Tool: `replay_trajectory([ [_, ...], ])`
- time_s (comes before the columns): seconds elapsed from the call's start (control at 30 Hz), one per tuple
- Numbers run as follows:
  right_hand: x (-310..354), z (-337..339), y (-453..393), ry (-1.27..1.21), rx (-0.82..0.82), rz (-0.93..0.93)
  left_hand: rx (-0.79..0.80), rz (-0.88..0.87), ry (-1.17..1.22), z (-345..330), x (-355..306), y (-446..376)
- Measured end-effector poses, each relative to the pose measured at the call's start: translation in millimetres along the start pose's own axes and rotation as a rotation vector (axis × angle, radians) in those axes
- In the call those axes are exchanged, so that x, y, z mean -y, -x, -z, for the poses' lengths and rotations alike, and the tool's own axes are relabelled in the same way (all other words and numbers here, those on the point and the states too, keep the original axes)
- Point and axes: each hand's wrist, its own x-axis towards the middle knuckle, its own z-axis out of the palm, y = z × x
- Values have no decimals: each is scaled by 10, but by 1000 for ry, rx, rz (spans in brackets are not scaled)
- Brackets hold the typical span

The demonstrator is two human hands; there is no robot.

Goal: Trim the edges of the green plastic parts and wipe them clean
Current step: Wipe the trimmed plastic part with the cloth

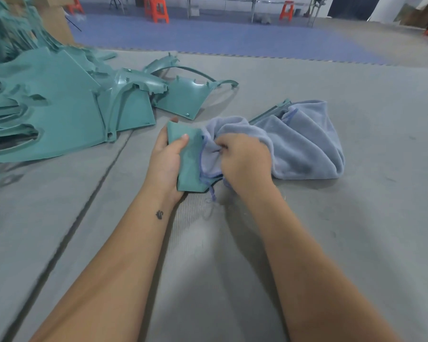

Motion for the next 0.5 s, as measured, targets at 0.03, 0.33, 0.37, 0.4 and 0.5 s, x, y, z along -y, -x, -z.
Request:
replay_trajectory([
  [0.03, -30, 14, 26, -134, -78, -60, 12, -10, -3, -14, 2, -3],
  [0.33, -325, 199, 1, -1131, -610, -773, -228, -98, -87, 23, -49, -41],
  [0.37, -339, 206, 12, -1238, -614, -805, -283, -117, -72, 37, -54, -48],
  [0.4, -347, 210, 17, -1302, -621, -809, -329, -133, -44, 48, -57, -56],
  [0.5, -306, 244, 0, -1354, -551, -742, -398, -183, 67, 70, -62, -69],
])
